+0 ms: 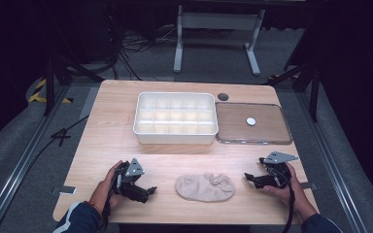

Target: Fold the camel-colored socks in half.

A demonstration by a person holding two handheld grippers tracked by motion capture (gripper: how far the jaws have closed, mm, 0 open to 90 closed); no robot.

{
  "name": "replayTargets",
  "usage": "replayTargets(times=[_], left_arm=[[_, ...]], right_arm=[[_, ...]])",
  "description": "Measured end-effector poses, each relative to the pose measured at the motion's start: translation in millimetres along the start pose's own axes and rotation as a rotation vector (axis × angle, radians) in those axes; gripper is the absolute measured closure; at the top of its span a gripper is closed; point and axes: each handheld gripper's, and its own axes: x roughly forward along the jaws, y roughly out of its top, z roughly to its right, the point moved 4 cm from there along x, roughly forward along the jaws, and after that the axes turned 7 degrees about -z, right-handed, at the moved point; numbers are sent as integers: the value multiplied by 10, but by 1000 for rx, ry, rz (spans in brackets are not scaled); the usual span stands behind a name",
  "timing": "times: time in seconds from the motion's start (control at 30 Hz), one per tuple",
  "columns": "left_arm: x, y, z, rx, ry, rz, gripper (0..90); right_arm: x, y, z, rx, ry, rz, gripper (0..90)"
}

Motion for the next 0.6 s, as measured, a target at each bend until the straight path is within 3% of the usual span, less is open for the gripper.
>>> replayTargets(times=[0.07,0.13,0.3,0.47,0.6], left_arm=[[2,2,-5,4,-8,-1,0],[-3,-4,-16,18,-17,-3,0],[-10,-14,-16,16,-15,-4,0],[-25,-39,16,13,-11,0,1],[-24,-40,22,12,-15,1,1]], right_arm=[[-6,-3,8,3,-3,1,141],[-32,-9,28,10,-13,18,230],[-105,8,75,43,-15,66,276],[-303,121,19,27,-6,174,320],[-366,170,-25,13,-9,192,332]])
